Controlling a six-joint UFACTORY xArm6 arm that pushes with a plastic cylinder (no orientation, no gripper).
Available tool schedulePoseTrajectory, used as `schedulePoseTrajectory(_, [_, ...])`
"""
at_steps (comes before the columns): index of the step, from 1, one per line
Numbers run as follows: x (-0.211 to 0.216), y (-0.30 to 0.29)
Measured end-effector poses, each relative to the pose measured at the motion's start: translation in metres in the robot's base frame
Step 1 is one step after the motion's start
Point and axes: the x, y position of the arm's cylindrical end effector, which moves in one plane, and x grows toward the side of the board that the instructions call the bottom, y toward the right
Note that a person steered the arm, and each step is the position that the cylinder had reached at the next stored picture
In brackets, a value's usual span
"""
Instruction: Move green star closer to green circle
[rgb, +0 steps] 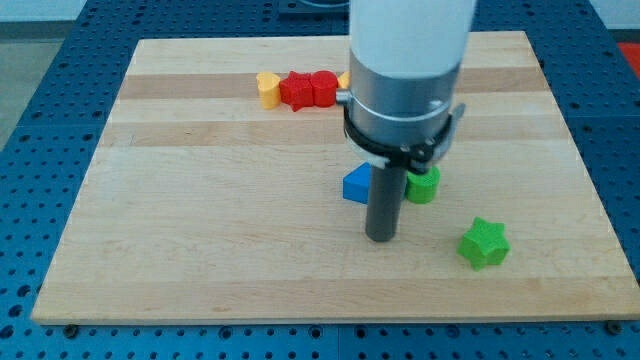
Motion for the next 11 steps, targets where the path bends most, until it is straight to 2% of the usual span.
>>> schedulePoseTrajectory(2, [0.035,0.049])
schedulePoseTrajectory(4, [0.037,0.111])
schedulePoseTrajectory(6, [0.033,0.12])
schedulePoseTrajectory(11, [-0.018,0.12])
